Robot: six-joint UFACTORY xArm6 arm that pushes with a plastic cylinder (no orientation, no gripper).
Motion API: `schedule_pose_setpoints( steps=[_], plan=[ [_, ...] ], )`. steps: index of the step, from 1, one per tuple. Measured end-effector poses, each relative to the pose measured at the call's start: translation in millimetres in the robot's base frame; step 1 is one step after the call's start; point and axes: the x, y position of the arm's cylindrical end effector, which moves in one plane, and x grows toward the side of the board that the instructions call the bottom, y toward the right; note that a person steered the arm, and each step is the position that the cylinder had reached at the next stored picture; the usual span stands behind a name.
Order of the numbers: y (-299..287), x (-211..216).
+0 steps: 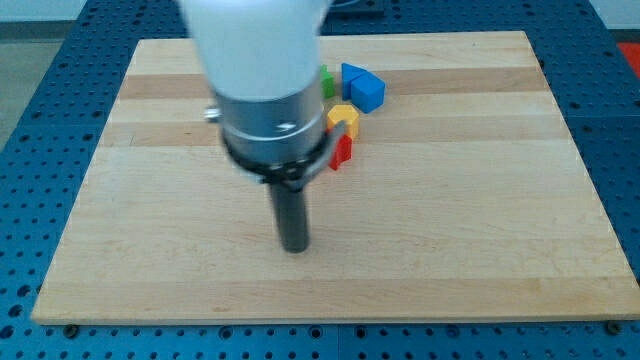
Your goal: Slide the blue cube left a bit
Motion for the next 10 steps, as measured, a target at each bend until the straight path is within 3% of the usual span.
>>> schedule_pose_setpoints(
  steps=[2, 4, 7, 10],
  plan=[
    [101, -48],
    [164, -114],
    [166, -199],
    [142, -202]
  ],
)
